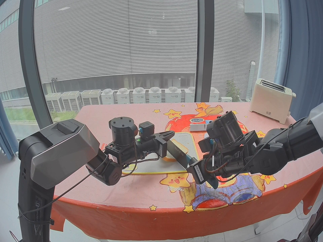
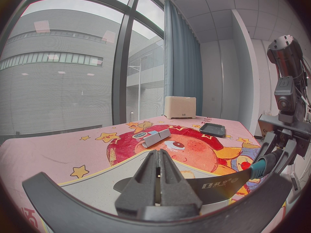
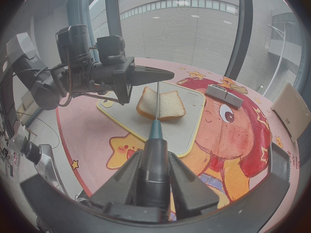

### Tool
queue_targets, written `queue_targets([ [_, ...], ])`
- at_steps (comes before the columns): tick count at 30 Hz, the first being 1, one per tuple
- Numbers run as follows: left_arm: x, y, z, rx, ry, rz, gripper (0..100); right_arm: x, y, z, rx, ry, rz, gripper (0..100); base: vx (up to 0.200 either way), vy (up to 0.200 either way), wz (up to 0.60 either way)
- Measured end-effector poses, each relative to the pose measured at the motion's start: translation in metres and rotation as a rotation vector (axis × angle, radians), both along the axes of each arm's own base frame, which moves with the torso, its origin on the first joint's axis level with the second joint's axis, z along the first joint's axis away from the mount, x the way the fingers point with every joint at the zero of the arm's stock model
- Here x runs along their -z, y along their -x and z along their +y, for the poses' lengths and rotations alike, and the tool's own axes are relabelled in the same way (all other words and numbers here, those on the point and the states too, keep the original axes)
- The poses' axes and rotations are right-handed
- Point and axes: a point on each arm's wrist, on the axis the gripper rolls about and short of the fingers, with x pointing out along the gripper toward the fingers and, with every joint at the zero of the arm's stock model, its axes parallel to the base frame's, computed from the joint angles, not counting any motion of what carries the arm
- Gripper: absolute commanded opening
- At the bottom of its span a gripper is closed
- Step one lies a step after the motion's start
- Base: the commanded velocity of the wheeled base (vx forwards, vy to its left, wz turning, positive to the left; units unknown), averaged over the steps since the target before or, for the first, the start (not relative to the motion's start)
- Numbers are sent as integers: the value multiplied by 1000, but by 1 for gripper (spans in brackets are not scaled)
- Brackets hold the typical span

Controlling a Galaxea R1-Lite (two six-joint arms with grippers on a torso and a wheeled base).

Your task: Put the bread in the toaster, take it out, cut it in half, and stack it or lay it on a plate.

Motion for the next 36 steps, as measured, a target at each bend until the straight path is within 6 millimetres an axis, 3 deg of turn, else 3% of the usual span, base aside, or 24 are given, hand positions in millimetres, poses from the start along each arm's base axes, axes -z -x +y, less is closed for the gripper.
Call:
queue_targets([
  [36, -4, 2, 4, -7, -2, 4, 0, -9, 3, -3, 0, -12, -19, 0, 0, 0, 0],
])
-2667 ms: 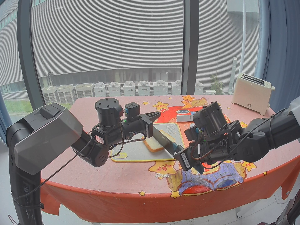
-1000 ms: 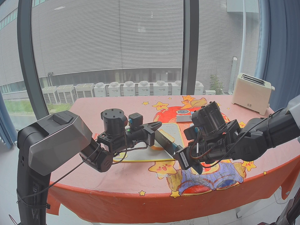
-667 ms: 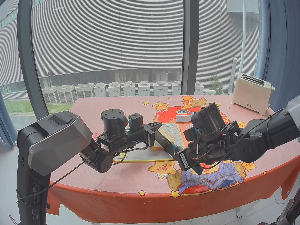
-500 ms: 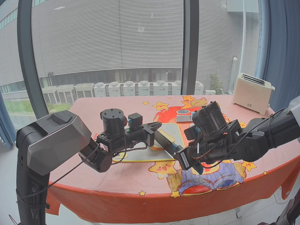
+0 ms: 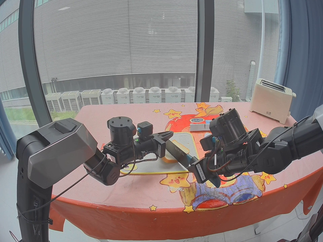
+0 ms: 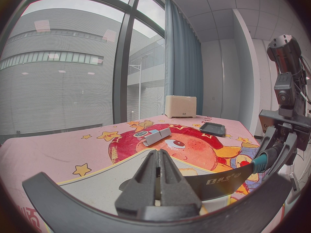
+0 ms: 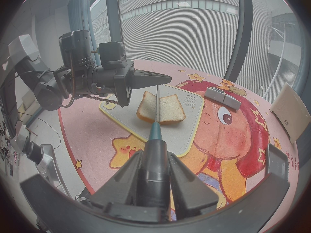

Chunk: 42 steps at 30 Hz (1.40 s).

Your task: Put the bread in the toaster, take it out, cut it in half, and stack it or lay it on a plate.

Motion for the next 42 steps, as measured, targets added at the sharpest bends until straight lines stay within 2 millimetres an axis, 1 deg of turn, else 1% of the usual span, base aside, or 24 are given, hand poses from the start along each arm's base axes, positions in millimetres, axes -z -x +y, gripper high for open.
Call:
queue_targets([
  [5, -1, 0, 0, 0, 1, -1, 0, -2, -1, 1, 0, -3, -4, 0, 0, 0, 0],
  [11, -6, 4, 2, 0, 1, 0, 0, 1, 0, -1, 1, 1, 0, 0, 0, 0, 0],
  [17, -8, 6, 3, 1, 1, -1, 0, -5, 0, 0, 2, -8, -12, 0, 0, 0, 0],
  [21, -10, 5, 4, -2, 3, -4, 0, -1, 1, -1, 2, -2, -6, 0, 0, 0, 0],
  [26, -22, 2, 12, -21, 19, -30, 0, 3, 1, -2, 3, 7, 5, 0, 0, 0, 0],
  [30, -30, 1, 16, -30, 28, -46, 0, 0, 2, -2, 3, 2, -2, 0, 0, 0, 0],
  [36, -25, 2, 13, -24, 22, -42, 0, -6, 3, -3, 3, -9, -15, 0, 0, 0, 0],
  [42, -18, 8, 0, 0, 14, -29, 0, -2, 2, -2, 3, -1, -5, 0, 0, 0, 0],
])
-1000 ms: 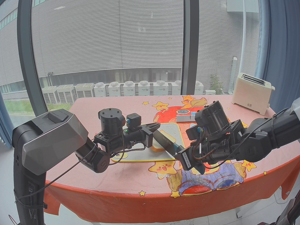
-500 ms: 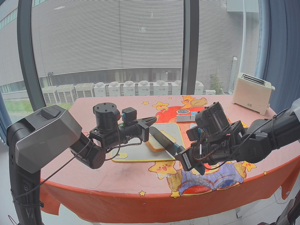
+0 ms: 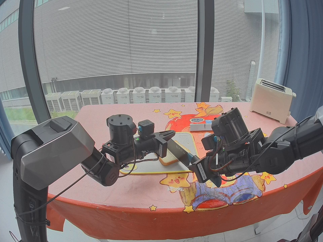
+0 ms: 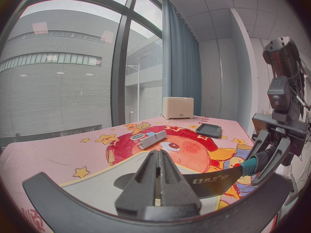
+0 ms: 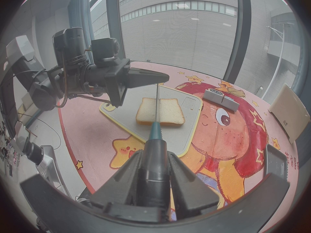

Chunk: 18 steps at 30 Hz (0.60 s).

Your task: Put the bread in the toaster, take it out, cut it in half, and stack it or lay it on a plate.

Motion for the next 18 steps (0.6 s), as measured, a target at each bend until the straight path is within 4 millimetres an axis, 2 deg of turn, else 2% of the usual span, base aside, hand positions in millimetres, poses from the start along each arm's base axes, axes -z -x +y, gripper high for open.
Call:
queue_targets([
  [18, 13, -1, -4, 5, -12, 22, 0, 3, -2, 2, -1, 7, 6, 0, 0, 0, 0],
])
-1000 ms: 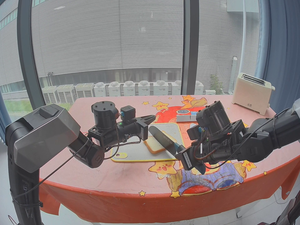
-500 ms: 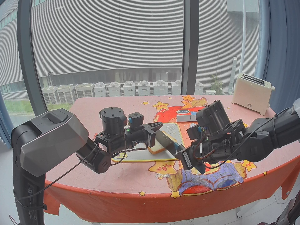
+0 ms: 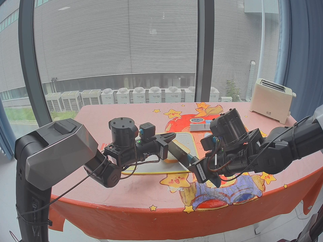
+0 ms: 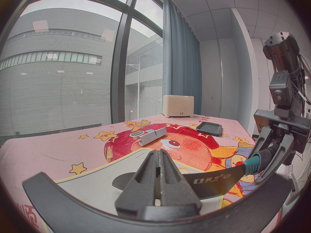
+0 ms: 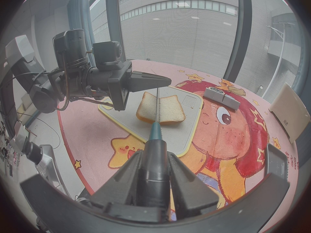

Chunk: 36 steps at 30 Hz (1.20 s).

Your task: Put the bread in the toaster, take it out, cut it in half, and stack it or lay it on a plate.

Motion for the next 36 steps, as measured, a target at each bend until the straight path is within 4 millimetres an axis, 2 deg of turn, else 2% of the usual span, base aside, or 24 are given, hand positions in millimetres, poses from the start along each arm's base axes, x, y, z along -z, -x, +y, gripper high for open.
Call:
queue_targets([
  [10, 2, 1, 0, 3, -1, 0, 0, 12, -1, 0, 2, 20, 23, 0, 0, 0, 0],
  [21, 3, -3, 1, -5, 0, 0, 0, 4, -7, 4, 4, 4, 1, 0, 0, 0, 0],
  [31, 3, -3, 1, -4, 1, -2, 0, 12, -12, 7, 7, 11, 10, 0, 0, 0, 0],
  [36, 4, -3, 1, -4, 0, 1, 0, 9, -13, 8, 8, 5, 4, 0, 0, 0, 0],
])
